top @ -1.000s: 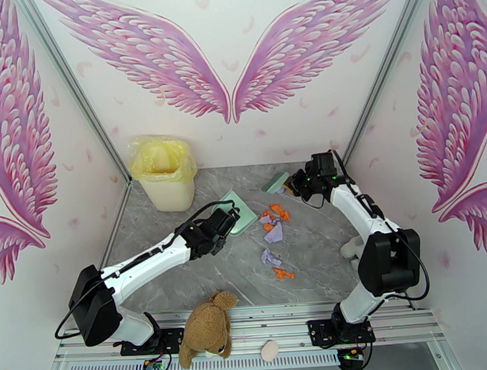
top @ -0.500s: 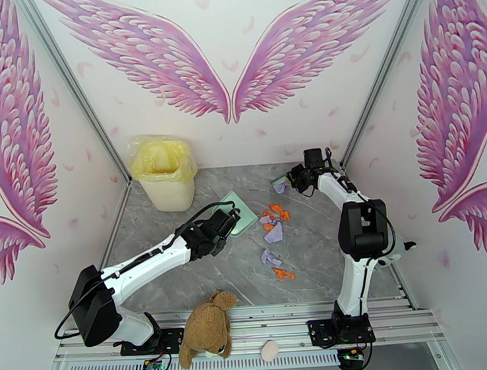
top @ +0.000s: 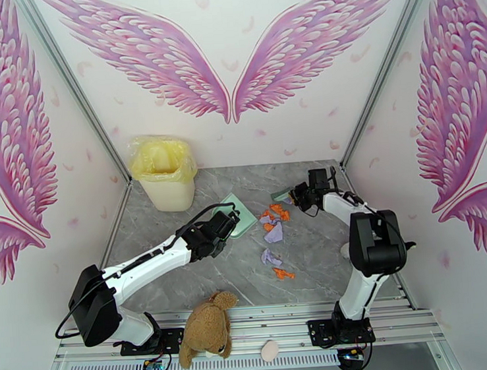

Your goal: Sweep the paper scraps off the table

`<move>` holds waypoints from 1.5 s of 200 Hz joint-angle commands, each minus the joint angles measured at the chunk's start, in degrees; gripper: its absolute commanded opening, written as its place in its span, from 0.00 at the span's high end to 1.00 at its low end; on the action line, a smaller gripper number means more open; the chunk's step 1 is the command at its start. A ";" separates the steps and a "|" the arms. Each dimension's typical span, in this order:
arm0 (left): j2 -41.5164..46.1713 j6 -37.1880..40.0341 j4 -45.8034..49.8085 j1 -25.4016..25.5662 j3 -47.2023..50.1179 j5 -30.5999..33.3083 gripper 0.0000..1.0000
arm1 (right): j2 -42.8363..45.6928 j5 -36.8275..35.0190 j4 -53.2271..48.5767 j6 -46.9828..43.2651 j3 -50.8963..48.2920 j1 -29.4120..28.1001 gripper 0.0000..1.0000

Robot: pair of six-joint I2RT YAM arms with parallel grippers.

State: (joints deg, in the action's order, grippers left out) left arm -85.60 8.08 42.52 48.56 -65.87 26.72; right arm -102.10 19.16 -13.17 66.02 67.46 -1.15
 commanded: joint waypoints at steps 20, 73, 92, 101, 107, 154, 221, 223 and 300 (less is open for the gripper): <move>0.22 -0.62 -1.30 0.65 -0.38 -0.35 1.00 | 11.50 3.21 0.72 0.25 -12.81 0.29 1.00; -1.14 -0.70 -1.08 1.41 -1.76 -0.26 1.00 | 25.69 4.55 -4.74 -2.85 -15.18 0.61 1.00; -1.24 -0.75 -0.87 1.76 -1.96 0.07 1.00 | 28.05 4.70 -13.36 -9.86 -9.27 0.62 1.00; -1.23 -0.78 -0.78 1.81 -1.84 0.17 1.00 | 28.36 4.18 -20.16 -14.92 -5.07 0.61 1.00; -1.16 -0.91 -0.85 1.88 -1.73 0.22 1.00 | 28.53 3.51 -25.24 -18.71 -2.42 0.54 1.00; -2.06 -0.14 -2.03 1.81 -0.83 0.71 1.00 | 35.19 2.80 -48.37 -36.02 4.65 0.53 1.00; -3.69 0.83 -1.83 -0.52 -3.11 0.39 1.00 | 49.78 6.03 -72.09 -43.36 1.77 -0.05 1.00; -3.69 0.87 -1.83 -0.60 -3.15 0.36 1.00 | 50.20 5.95 -72.61 -43.48 1.66 -0.08 1.00; -3.81 0.97 -1.46 -2.74 -6.73 -1.13 1.00 | 59.95 8.44 -81.73 -43.69 -6.62 -0.21 1.00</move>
State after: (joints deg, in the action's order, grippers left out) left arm -89.25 8.80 41.63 46.19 -70.17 26.35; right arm -43.59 26.61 -91.50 23.64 64.23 -0.93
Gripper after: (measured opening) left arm 0.279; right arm 0.141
